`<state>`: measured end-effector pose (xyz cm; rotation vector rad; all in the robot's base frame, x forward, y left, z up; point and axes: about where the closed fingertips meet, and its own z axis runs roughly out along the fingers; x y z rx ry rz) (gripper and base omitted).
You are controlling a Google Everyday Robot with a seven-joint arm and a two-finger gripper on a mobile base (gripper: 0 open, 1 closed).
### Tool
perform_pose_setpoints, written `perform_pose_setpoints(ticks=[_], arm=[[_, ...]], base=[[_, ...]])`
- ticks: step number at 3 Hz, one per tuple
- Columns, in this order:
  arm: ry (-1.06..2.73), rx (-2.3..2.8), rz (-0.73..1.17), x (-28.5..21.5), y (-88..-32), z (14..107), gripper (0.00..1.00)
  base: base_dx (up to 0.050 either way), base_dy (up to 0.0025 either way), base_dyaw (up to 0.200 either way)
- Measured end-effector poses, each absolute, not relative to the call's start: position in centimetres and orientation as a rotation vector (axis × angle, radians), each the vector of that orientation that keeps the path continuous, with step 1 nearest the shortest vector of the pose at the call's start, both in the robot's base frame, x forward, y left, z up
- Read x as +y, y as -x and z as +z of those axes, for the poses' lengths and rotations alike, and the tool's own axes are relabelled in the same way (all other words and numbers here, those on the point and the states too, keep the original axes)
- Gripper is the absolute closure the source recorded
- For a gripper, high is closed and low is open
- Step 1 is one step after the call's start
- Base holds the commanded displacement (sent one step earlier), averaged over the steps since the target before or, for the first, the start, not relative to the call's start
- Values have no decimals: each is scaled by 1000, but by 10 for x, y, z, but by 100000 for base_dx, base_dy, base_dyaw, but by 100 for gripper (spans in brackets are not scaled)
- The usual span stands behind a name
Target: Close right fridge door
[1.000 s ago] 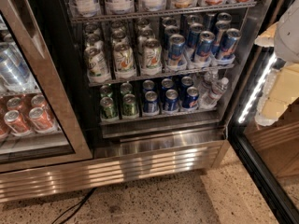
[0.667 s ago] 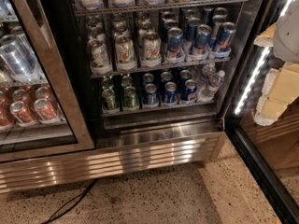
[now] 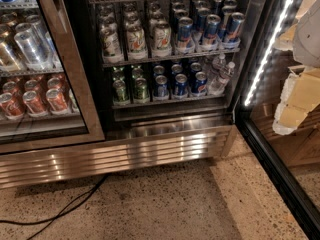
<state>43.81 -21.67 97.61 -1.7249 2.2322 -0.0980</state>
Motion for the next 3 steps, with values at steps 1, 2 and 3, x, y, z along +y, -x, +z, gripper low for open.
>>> perform_pose_setpoints(ticks=[1,2,3], arm=[[1725,2232,-98,-217,-438,976,0],[1725,2232,-98,-217,-438,976,0],[1725,2232,-98,-217,-438,976,0]], base=[[-4950,0,0],[-4952,4,-26],[-4949,-3,22]])
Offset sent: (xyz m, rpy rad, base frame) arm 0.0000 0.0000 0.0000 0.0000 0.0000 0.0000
